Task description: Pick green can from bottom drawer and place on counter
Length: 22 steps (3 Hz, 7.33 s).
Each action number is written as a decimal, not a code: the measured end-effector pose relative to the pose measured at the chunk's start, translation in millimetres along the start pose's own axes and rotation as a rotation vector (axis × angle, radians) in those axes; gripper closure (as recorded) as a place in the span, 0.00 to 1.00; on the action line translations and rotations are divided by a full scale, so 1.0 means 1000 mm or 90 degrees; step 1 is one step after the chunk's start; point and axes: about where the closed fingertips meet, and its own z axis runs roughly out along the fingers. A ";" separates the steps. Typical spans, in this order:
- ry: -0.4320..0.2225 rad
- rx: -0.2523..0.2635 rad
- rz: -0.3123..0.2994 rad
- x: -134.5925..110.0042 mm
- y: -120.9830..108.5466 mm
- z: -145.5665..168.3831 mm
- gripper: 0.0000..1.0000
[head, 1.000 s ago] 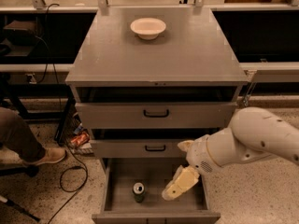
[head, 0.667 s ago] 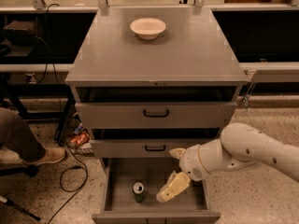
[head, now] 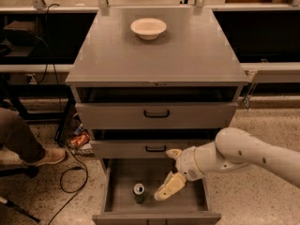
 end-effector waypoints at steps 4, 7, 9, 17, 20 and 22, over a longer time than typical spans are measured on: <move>-0.069 -0.011 -0.061 0.089 -0.096 0.138 0.00; -0.105 0.010 -0.094 0.169 -0.153 0.199 0.00; -0.114 -0.013 -0.090 0.209 -0.164 0.258 0.00; -0.191 -0.080 -0.125 0.177 -0.149 0.296 1.00; -0.172 -0.079 -0.117 0.143 -0.148 0.167 1.00; -0.204 0.036 -0.121 0.114 -0.122 0.065 1.00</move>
Offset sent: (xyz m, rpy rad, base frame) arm 0.0891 0.0332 -0.2134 0.1635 -0.0844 0.0398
